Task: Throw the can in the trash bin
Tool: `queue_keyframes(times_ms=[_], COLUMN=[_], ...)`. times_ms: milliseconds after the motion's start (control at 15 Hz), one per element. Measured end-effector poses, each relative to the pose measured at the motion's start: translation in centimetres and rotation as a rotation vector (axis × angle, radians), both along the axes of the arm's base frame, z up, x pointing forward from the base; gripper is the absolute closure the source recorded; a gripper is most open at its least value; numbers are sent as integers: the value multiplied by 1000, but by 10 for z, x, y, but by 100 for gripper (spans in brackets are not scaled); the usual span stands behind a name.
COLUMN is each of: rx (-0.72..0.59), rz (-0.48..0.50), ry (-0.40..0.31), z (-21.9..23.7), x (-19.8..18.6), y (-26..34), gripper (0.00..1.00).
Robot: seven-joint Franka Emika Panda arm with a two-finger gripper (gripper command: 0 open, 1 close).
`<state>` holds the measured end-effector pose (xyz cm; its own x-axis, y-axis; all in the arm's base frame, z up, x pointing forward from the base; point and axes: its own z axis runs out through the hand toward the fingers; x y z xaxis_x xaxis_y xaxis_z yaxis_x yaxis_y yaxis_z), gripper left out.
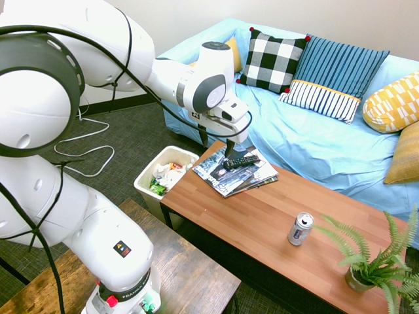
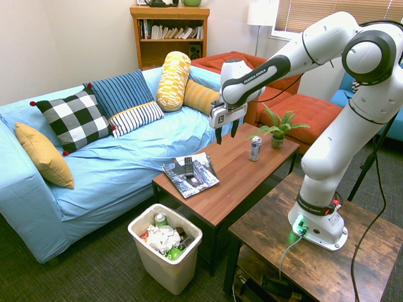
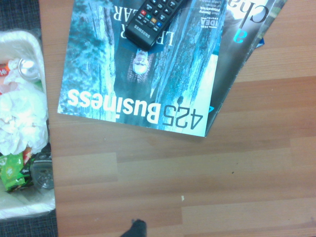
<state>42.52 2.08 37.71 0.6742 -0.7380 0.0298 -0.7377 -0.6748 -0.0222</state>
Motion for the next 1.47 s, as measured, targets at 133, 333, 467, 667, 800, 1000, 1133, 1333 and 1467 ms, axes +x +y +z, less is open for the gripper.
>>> queue_keyframes(times_ms=[133, 333, 467, 667, 800, 1000, 1133, 1333, 1467], rx=[2, 13, 13, -11, -29, -45, -53, -70, -79], rz=[-7, -75, -122, -197, -256, -351, -413, -494, -540], ry=[-9, -44, -57, -84, -106, -115, -95, -71, -53], z=[0, -2, -1, 4, 2, -17, -34, -50, -61], x=[2, 4, 2, -2, -6, -11, -12, -6, 0], y=[-2, -33, -57, -98, -133, -185, -216, -254, -272], gripper=[0, 0, 0, 0, 0, 0, 0, 0, 0])
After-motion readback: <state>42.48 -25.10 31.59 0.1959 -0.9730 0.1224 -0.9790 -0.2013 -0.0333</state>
